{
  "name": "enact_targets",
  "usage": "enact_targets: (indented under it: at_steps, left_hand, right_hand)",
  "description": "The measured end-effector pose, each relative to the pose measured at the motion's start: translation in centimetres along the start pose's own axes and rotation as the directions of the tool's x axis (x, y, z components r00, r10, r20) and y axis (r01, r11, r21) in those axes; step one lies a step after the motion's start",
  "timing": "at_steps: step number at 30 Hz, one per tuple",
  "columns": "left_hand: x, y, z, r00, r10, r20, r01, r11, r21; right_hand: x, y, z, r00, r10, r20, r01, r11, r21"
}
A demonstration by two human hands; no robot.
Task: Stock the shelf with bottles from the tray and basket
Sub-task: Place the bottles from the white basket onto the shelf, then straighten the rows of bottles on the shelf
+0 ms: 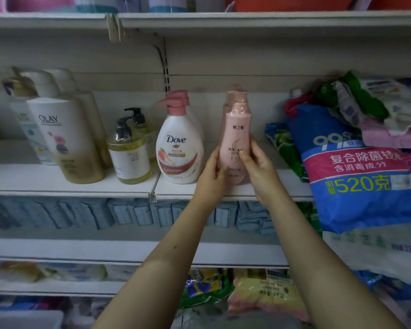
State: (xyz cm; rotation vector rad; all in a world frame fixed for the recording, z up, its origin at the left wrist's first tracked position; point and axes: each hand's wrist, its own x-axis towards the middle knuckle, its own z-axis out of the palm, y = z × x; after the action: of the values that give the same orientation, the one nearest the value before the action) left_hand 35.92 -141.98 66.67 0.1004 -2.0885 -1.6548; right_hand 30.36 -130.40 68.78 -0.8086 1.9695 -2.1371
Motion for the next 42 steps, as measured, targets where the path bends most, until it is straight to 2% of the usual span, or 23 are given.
enact_targets:
  at_steps: [3,6,11,15,19,23,29,36,42]
  left_hand:
    - [-1.4,0.5,-1.1,0.992,-0.072,0.099,0.075,0.997,-0.022]
    - [-3.8,2.1,-2.6,0.988,-0.117,0.103,0.121,0.992,-0.026]
    - [-8.6,3.8,-8.6,0.998,-0.041,0.057,0.047,0.994,-0.103]
    - [-12.8,4.1,-16.1,0.996,-0.079,-0.036,0.073,0.986,-0.153]
    - [-18.2,4.7,-25.8,0.990,-0.085,-0.111,0.072,0.991,-0.113]
    - [-23.3,5.9,-36.3,0.965,-0.092,-0.247,0.065,0.991,-0.115]
    - [-29.2,6.9,-49.8,0.872,-0.092,-0.480,0.065,0.995,-0.071]
    - [-31.5,5.2,-59.8,0.752,-0.104,-0.651,0.055,0.994,-0.096]
    - [-30.8,4.7,-67.2,0.681,-0.070,-0.729,0.024,0.997,-0.072]
  right_hand:
    - [-0.9,-0.9,0.7,0.997,0.061,-0.040,-0.061,0.998,0.000]
    - [-2.6,-1.7,1.5,0.986,0.090,-0.143,-0.089,0.996,0.010]
    - [-7.6,-2.7,6.7,0.963,-0.056,-0.262,0.028,0.993,-0.111]
    - [-12.1,-3.8,14.5,0.945,-0.147,-0.291,0.104,0.982,-0.160]
    - [-15.8,-5.5,24.7,0.973,-0.119,-0.196,0.102,0.990,-0.094]
    - [-18.1,-7.1,35.4,0.987,-0.140,-0.074,0.138,0.990,-0.043]
    - [-19.4,-8.9,49.2,0.984,-0.134,0.119,0.128,0.990,0.057]
    - [-18.4,-8.5,60.5,0.949,-0.122,0.290,0.091,0.989,0.119]
    - [-14.6,-7.8,69.1,0.928,-0.147,0.342,0.090,0.980,0.178]
